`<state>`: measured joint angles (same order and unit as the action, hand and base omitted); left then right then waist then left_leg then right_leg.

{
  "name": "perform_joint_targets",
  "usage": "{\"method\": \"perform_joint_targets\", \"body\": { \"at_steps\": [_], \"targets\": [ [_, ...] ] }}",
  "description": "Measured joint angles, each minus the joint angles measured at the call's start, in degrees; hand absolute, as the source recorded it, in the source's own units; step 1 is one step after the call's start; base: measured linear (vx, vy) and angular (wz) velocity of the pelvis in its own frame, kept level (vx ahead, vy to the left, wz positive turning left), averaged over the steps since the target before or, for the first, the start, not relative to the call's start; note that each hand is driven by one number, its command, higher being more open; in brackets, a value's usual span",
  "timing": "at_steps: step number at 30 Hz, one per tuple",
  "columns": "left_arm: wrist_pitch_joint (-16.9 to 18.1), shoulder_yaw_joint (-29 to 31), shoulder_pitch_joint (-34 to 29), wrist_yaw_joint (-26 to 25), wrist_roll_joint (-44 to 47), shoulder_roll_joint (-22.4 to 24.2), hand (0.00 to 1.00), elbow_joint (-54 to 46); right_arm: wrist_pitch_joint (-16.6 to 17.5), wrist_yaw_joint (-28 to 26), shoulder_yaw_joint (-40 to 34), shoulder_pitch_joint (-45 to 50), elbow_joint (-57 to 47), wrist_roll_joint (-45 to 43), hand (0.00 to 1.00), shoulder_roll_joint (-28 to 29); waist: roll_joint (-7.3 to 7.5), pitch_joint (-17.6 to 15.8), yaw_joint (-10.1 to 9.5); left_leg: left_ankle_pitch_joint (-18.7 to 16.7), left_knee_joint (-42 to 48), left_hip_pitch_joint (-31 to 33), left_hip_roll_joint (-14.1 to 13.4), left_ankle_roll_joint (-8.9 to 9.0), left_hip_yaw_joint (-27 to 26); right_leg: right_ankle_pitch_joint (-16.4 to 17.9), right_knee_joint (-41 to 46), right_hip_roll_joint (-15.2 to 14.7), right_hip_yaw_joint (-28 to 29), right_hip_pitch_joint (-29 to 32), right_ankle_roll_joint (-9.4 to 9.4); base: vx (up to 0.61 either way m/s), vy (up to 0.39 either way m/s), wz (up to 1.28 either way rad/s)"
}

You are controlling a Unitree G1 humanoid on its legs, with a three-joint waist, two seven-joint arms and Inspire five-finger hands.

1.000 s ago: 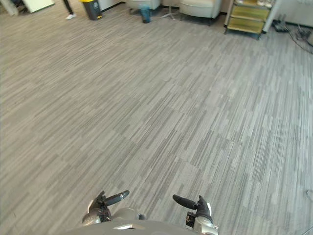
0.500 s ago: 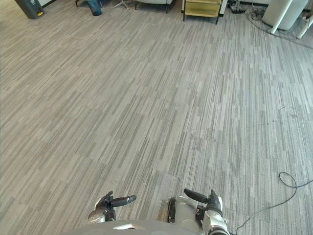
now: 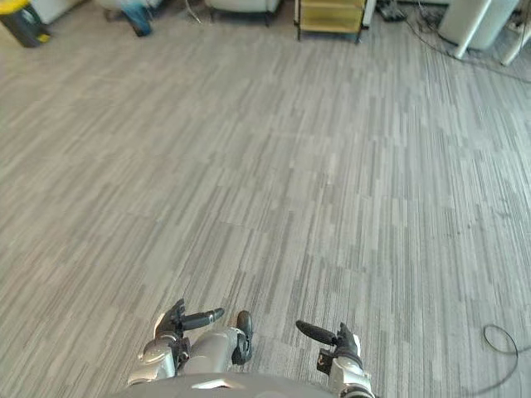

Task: Pick up cushions and gather them together orderly.

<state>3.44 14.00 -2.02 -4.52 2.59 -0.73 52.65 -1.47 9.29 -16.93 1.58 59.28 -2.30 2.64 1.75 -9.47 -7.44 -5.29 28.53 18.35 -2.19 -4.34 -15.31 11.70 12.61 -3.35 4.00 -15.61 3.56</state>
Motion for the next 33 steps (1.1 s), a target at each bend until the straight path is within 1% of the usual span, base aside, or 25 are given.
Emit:
{"method": "perform_joint_targets", "body": {
  "at_steps": [1,2,3,4,5,8,9,11,12,13,15,16,17,18,20,21,22,23,24,26,27,30,31,32,33],
  "targets": [
    [0.0,-1.2,-1.2,-0.1,0.0,0.6,1.0,0.1,0.3,-0.3,0.1,0.9,0.0,0.3,1.0,-1.2,-1.21,1.0,-0.2,0.0,-3.5,-2.8,-0.2,-1.4,0.0,0.4,9.8,1.1,-0.5,2.7,0.64,0.44,0.223,-0.09],
    [-0.3,-2.5,-1.4,0.5,0.0,-1.1,1.0,0.5,0.7,-0.4,0.2,1.3,-0.4,0.8,1.0,-0.8,0.81,1.4,0.3,-3.6,-6.0,-7.7,2.4,0.77,0.3,-1.7,28.8,-1.2,-0.7,9.2,4.62,0.45,0.192,-0.02],
    [-0.4,-3.0,-1.0,0.5,-0.5,-2.1,1.0,1.3,0.8,-0.5,0.2,1.4,-0.8,1.2,1.0,-0.7,2.18,1.1,1.29,-5.4,-6.7,-10.6,4.0,0.47,0.8,-4.6,41.1,-3.5,-1.8,14.5,6.45,0.42,0.109,0.16],
    [-0.4,-3.0,-1.0,0.5,-0.5,-2.1,1.0,1.4,0.8,-0.5,0.2,1.4,-0.8,1.2,1.0,-0.7,2.2,1.1,1.3,-5.5,-6.7,-10.6,4.0,0.53,0.8,-4.6,41.3,-3.6,-1.9,14.6,6.41,0.47,0.038,0.18],
    [-1.1,-3.1,-0.4,0.0,-0.5,-2.0,1.0,2.6,0.6,-0.7,0.0,1.9,-1.4,1.8,1.0,-1.5,1.27,0.4,1.96,-7.9,-7.6,-15.4,4.3,0.57,1.6,-1.4,49.1,-5.7,-5.8,20.3,1.42,0.48,0.034,0.13],
    [-1.5,-4.6,-0.3,-0.1,-0.6,-1.5,1.0,4.2,1.5,-0.6,-1.5,2.3,-3.4,2.1,1.0,-2.7,-0.72,-0.5,3.61,-9.4,-14.4,-26.0,2.7,1.47,4.2,3.9,42.4,-5.9,-14.5,29.2,-2.78,0.53,-0.019,0.3],
    [-1.5,-4.7,-0.3,-0.1,-0.6,-1.4,1.0,4.5,1.7,-0.6,-1.8,2.1,-3.4,2.1,1.0,-2.7,-0.88,-0.6,3.89,-9.5,-15.5,-27.4,2.2,1.66,4.6,3.9,39.5,-5.3,-15.4,30.4,-2.82,0.45,-0.092,0.45],
    [-1.5,-4.6,-0.2,-0.1,-0.8,-1.4,1.0,5.5,2.6,-0.6,-2.3,1.4,-3.5,2.0,1.0,-2.5,-1.08,-0.7,4.88,-10.3,-19.4,-32.1,0.2,2.89,6.5,2.3,23.6,-1.9,-15.8,34.3,-1.73,0.63,-0.188,0.54],
    [-1.5,-4.6,0.0,-0.1,-1.1,-1.4,1.0,5.6,2.8,-0.6,-2.3,1.3,-3.5,1.9,1.0,-2.5,-0.91,-0.8,4.91,-10.8,-20.7,-34.0,-0.5,3.7,7.4,-2.7,14.4,-0.1,-13.9,35.0,-2.13,0.75,-0.297,0.72],
    [-1.5,-4.6,0.1,-0.2,-1.1,-1.1,1.0,7.1,2.6,-0.6,-2.7,1.2,-3.0,1.9,1.0,-3.0,-2.09,-0.7,5.22,-11.5,-20.8,-36.0,-2.4,4.87,9.6,-9.3,12.0,2.5,-13.5,32.7,-6.98,0.59,-0.258,0.51],
    [-1.5,-3.9,0.4,0.3,-1.5,-0.1,1.0,7.5,2.7,-0.5,-3.2,0.3,-2.3,2.2,1.0,-3.7,-3.77,-0.6,4.4,-10.0,-18.8,-35.1,-4.1,5.75,10.9,-7.5,13.6,3.4,-13.9,32.4,-8.3,0.77,-0.339,0.33],
    [-1.5,-4.0,0.4,0.4,-2.5,0.9,1.0,7.4,2.1,-0.5,-4.7,-0.1,-2.2,1.9,1.0,-3.4,-4.17,-0.7,4.57,-5.9,-16.5,-35.3,-4.2,6.74,11.5,-4.7,17.3,2.6,-14.4,31.8,-9.26,0.78,-0.366,0.42],
    [-1.5,-3.9,0.3,0.3,-2.7,1.0,1.0,7.2,1.9,-0.5,-4.8,0.0,-2.2,1.8,1.0,-3.4,-4.23,-0.7,4.82,-4.5,-14.3,-35.0,-4.2,6.72,11.7,-3.6,17.4,2.4,-14.7,30.6,-9.31,0.61,-0.319,0.58],
    [-1.5,-3.6,0.3,0.2,-2.8,1.1,1.0,6.9,1.9,-0.4,-3.8,0.6,-2.4,2.0,1.0,-3.4,-4.37,-0.6,5.37,-2.7,-5.0,-31.7,-4.8,6.86,12.8,-1.6,15.4,2.2,-15.6,26.9,-9.02,0.49,-0.296,0.57],
    [-1.4,-2.3,0.4,0.1,-3.1,1.3,1.0,5.1,1.8,-0.6,-2.0,1.3,-2.6,2.2,1.0,-3.8,-4.84,-0.8,4.97,-0.3,16.4,-22.0,-7.0,9.02,14.3,1.1,10.3,3.5,-16.0,21.0,-8.79,0.44,-0.257,0.44],
    [-1.4,-1.4,0.2,0.1,-3.1,1.9,1.0,3.8,1.7,-0.5,-1.5,1.3,-2.6,2.1,1.0,-4.2,-5.56,-1.1,4.55,-1.7,27.6,-16.2,-9.3,9.04,12.9,1.4,7.4,5.0,-16.1,17.1,-9.28,0.48,-0.196,0.1],
    [-1.5,-1.5,-0.1,0.1,-3.2,1.6,1.0,3.1,1.6,-0.4,-1.0,1.3,-2.4,1.9,1.0,-3.9,-4.98,-1.4,4.23,-3.6,32.5,-11.8,-10.3,8.76,10.9,1.4,4.3,5.5,-16.1,12.9,-9.4,0.63,-0.253,-0.02],
    [-1.4,-1.6,-0.4,0.1,-3.1,1.0,1.0,1.9,1.6,-0.3,0.0,1.6,-2.4,1.1,1.0,-3.5,-3.9,-1.5,4.03,-5.8,31.7,-7.6,-10.2,8.24,8.7,1.4,1.1,5.4,-16.0,9.0,-9.39,0.39,-0.142,-0.03],
    [-1.4,-1.6,-0.4,0.0,-3.1,0.9,1.0,1.7,1.6,-0.3,0.2,1.6,-2.3,0.9,1.0,-3.5,-3.8,-1.5,3.98,-6.1,31.4,-7.0,-10.3,8.14,8.4,1.4,0.7,5.4,-16.0,8.5,-9.39,0.31,-0.089,-0.1],
    [-1.1,-1.7,-0.3,0.0,-3.1,1.2,1.0,-0.2,1.3,-0.1,0.1,1.7,-2.3,-0.3,1.0,-3.0,-3.12,-1.8,2.76,-8.7,20.3,-3.4,-9.6,7.61,4.4,1.4,-2.2,5.1,-15.1,4.3,-8.28,0.35,-0.019,-0.32],
    [-0.9,-1.6,0.0,0.0,-3.1,1.1,1.0,-0.3,1.3,0.1,0.1,1.7,-2.4,-0.3,1.0,-2.7,-2.83,-2.0,2.28,-8.6,11.3,-2.6,-7.9,7.52,4.0,2.0,-3.2,4.5,-14.5,2.5,-7.27,0.4,0.049,-0.42],
    [-0.8,-1.7,0.3,-0.1,-3.0,1.2,1.0,-0.3,1.2,0.2,0.3,1.8,-2.4,-0.3,1.0,-2.4,-2.72,-2.0,1.6,-3.9,-5.5,-1.0,-4.4,7.1,5.7,4.3,-5.0,3.4,-12.2,-0.4,-5.28,0.43,0.125,-0.45],
    [-0.7,-1.6,0.1,-0.2,-2.5,1.3,1.0,-0.3,1.0,0.2,0.7,1.8,-2.4,-0.3,1.0,-2.6,-2.82,-1.9,1.51,-0.4,-7.8,-0.8,-3.7,6.54,6.8,5.7,-5.1,3.1,-11.0,-1.6,-4.34,0.69,0.26,-0.78],
    [-0.6,-1.6,-0.1,-0.1,-2.0,0.6,1.0,-0.3,0.4,0.2,0.7,1.8,-2.2,-0.2,1.0,-1.9,-1.92,-0.8,1.22,3.7,-5.6,-1.0,-2.6,5.56,6.4,7.1,-4.5,1.2,-8.3,-2.7,-2.65,0.54,0.211,-0.61],
    [-0.6,-1.6,-0.1,-0.1,-2.0,0.3,1.0,-0.3,0.4,0.2,0.7,1.8,-2.2,-0.2,1.0,-1.6,-1.52,-0.6,1.27,2.7,-4.9,-0.8,-2.3,5.42,6.1,7.2,-4.0,0.6,-8.0,-2.5,-2.52,0.66,0.261,-0.59]
  ]
}}
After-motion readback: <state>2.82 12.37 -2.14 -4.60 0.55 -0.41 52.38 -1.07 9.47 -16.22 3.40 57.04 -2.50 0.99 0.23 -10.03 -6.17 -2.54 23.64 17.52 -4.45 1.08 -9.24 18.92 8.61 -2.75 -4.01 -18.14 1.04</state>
